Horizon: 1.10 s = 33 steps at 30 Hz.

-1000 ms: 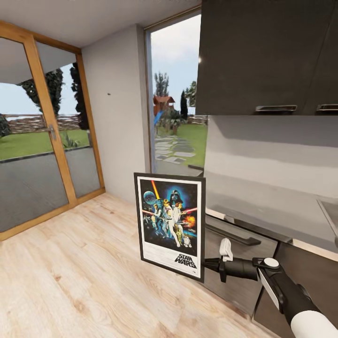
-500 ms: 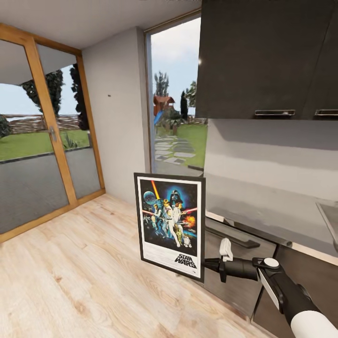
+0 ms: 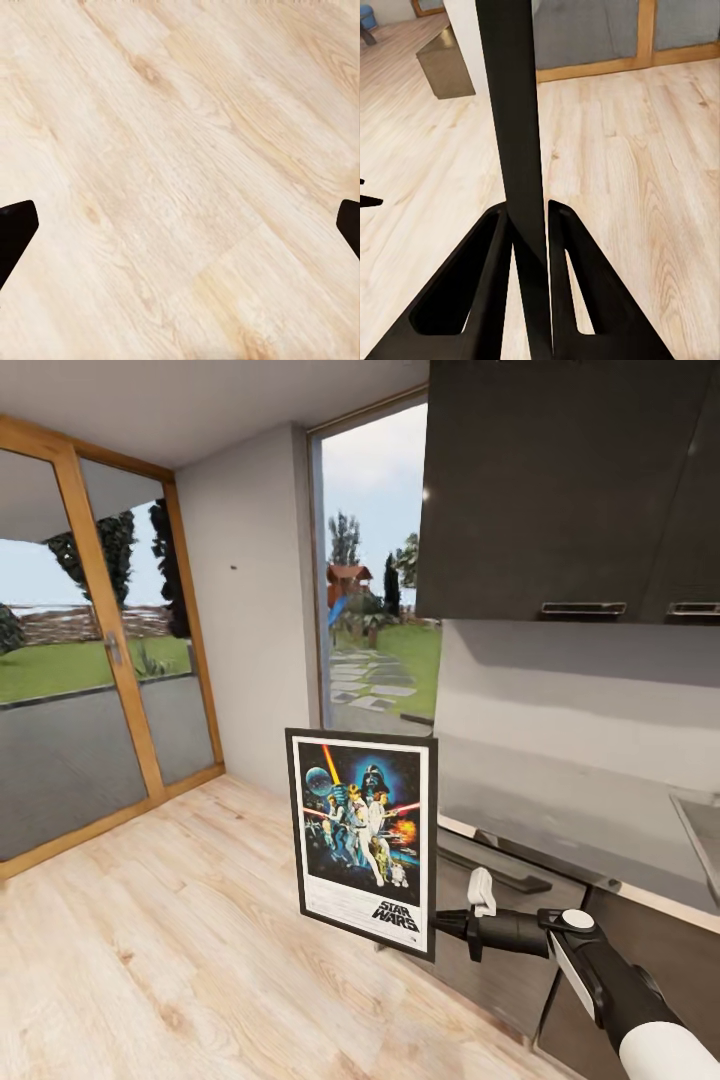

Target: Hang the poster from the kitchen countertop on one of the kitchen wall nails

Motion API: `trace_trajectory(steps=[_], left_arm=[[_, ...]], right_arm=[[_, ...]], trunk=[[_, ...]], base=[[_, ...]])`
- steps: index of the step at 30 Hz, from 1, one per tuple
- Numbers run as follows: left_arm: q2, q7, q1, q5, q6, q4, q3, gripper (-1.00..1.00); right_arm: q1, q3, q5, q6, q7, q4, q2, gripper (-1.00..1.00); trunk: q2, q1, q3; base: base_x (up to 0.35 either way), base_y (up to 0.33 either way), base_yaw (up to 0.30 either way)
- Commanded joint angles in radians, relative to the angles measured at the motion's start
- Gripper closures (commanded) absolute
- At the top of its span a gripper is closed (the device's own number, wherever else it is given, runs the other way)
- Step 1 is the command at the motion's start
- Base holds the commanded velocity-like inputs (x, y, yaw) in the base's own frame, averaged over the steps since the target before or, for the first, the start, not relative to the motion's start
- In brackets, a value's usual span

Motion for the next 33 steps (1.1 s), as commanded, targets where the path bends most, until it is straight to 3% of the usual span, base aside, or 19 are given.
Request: trace_trajectory(steps=[1, 33], left_arm=[[0.000, 0.000, 0.000, 0.003, 0.000, -0.001, 0.000, -1.00], [0.000, 0.000, 0.000, 0.002, 0.002, -0.001, 0.000, -1.00]], right_arm=[[-0.001, 0.001, -0.001, 0.008, 0.004, -0.001, -0.001, 1.00], [-0.001, 0.001, -0.001, 0.009, 0.004, -0.001, -0.001, 1.00]], trunk=[[0.006, -0.004, 0.002], [0.230, -0.126, 0.102]], base=[[0.000, 0.000, 0.000], [0.000, 0.000, 0.000]])
